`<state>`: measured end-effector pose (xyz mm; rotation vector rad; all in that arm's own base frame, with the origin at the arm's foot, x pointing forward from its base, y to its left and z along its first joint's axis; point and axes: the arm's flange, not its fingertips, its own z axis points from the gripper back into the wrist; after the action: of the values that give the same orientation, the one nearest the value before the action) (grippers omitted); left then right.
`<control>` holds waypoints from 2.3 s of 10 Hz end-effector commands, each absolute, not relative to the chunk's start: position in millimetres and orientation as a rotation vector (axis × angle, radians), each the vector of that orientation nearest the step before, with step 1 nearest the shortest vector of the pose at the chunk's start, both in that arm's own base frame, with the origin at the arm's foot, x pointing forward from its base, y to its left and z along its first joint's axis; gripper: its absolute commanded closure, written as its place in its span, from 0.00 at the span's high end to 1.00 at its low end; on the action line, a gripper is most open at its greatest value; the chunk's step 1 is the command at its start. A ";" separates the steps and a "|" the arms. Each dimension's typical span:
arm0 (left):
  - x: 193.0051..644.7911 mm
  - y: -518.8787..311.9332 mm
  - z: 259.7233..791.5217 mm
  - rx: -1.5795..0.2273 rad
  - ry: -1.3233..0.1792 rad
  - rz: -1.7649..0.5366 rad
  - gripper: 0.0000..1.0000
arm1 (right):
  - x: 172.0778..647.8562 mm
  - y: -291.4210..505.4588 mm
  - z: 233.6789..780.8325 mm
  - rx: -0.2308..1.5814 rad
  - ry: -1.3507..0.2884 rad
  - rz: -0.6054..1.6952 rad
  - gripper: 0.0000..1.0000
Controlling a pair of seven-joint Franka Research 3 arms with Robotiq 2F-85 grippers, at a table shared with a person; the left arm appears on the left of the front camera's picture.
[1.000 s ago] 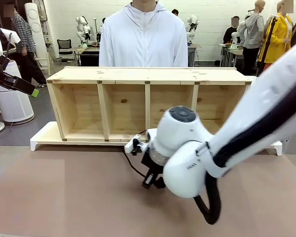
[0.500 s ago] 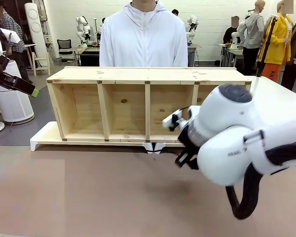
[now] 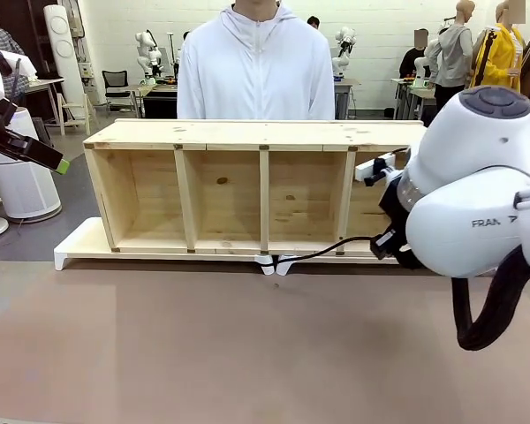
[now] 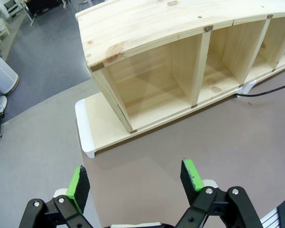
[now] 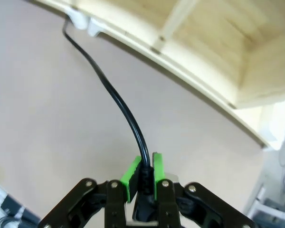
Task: Perform cable management.
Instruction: Pull the grasped Power Cable to the location of the Power Strip.
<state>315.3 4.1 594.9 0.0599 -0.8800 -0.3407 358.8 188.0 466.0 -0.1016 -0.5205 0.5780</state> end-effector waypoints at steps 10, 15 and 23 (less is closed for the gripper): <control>317.4 4.3 594.5 0.061 -0.887 -0.338 1.00 | 353.9 159.3 485.5 -0.146 -0.505 0.483 0.14; 317.4 4.3 594.5 0.061 -0.887 -0.338 1.00 | 349.4 54.7 490.5 -0.159 -0.447 0.290 0.14; 317.4 4.3 594.5 0.061 -0.887 -0.338 1.00 | 412.7 -59.6 533.8 -0.130 -0.625 0.093 0.14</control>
<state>315.3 4.1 594.9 0.0598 -0.8801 -0.3407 386.7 -44.0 533.2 -0.1308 -0.5719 0.0910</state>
